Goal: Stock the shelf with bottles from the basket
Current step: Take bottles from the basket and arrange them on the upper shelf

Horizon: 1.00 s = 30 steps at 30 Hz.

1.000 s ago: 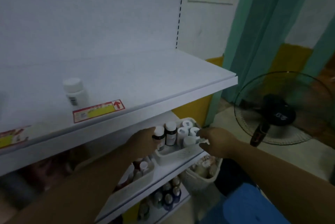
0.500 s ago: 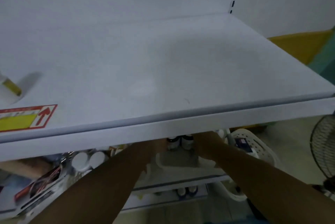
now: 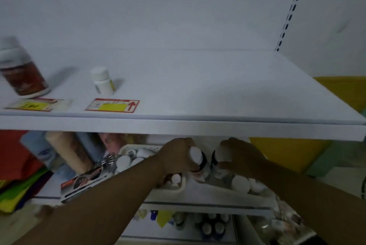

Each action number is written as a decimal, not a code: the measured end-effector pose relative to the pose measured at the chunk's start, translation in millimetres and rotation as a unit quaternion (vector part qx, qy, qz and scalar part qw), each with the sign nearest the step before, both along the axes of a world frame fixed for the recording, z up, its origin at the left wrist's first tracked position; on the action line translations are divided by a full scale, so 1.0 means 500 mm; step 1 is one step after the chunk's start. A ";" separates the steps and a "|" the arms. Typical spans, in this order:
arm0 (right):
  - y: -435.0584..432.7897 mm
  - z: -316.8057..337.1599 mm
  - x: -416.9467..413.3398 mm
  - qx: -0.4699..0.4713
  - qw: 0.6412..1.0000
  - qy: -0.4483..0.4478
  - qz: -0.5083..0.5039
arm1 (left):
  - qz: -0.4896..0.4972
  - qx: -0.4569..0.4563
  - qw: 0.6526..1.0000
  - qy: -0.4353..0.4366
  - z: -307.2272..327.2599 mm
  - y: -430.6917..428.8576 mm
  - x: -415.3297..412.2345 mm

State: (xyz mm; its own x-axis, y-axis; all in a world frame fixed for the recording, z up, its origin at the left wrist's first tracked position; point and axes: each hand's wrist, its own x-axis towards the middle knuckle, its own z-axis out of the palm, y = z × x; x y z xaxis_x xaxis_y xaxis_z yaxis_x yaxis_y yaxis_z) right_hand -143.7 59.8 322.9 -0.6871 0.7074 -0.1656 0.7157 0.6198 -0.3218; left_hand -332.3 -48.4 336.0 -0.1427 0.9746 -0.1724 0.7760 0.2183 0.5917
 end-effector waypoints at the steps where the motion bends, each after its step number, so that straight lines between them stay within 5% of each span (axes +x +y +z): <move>1: -0.030 0.018 -0.003 -0.020 1.000 0.010 0.012 | 0.004 0.018 1.000 0.002 0.014 -0.041 -0.010; 6: -0.232 0.101 -0.055 -0.031 0.985 0.144 0.095 | 0.079 0.087 0.992 -0.041 0.105 -0.305 -0.068; 15: -0.591 0.346 -0.282 -0.073 0.937 0.252 0.230 | 0.288 0.217 0.932 -0.046 0.317 -0.725 -0.206; 30: -0.782 0.552 -0.708 0.038 0.906 0.287 0.309 | 0.436 0.223 0.868 0.078 0.514 -0.948 -0.539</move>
